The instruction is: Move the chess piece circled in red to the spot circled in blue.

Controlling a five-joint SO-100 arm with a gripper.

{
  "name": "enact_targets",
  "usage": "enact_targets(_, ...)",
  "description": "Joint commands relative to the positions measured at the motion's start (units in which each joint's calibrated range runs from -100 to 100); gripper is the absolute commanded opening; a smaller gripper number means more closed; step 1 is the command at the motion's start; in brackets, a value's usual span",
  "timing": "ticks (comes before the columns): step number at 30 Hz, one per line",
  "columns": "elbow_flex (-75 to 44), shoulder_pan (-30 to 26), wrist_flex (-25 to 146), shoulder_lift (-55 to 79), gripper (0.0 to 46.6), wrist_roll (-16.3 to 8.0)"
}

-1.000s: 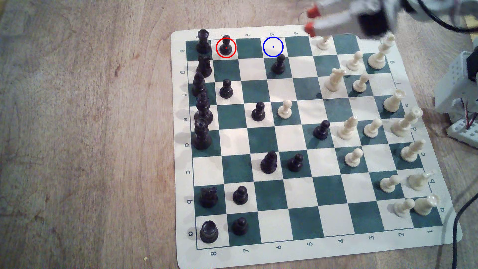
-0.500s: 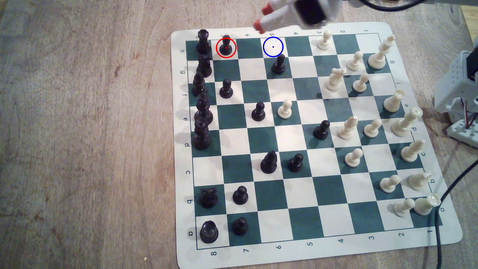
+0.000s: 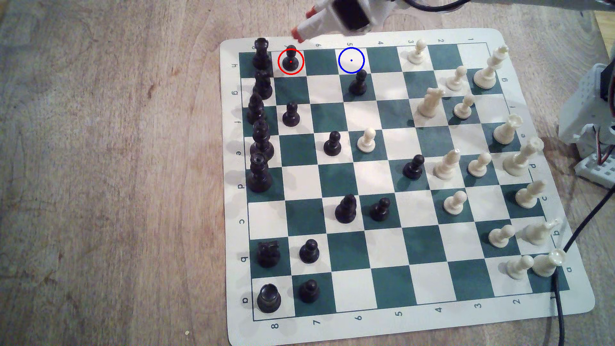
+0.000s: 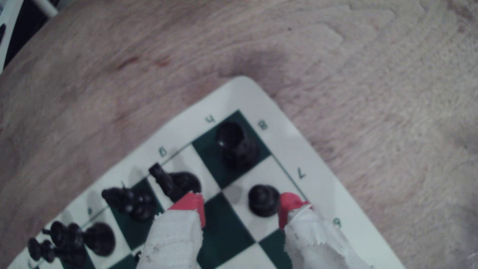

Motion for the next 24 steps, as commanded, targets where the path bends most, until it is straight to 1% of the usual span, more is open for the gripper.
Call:
enact_targets(1, -8.39, 0.69, 0.1, 0.74, 16.0, -0.44)
enact_targets(11, -15.1, -0.09, 0.92, 5.41, 15.9, -1.17)
enact_targets(24, -18.0, 0.3, 0.51, 10.85, 15.9, -1.17)
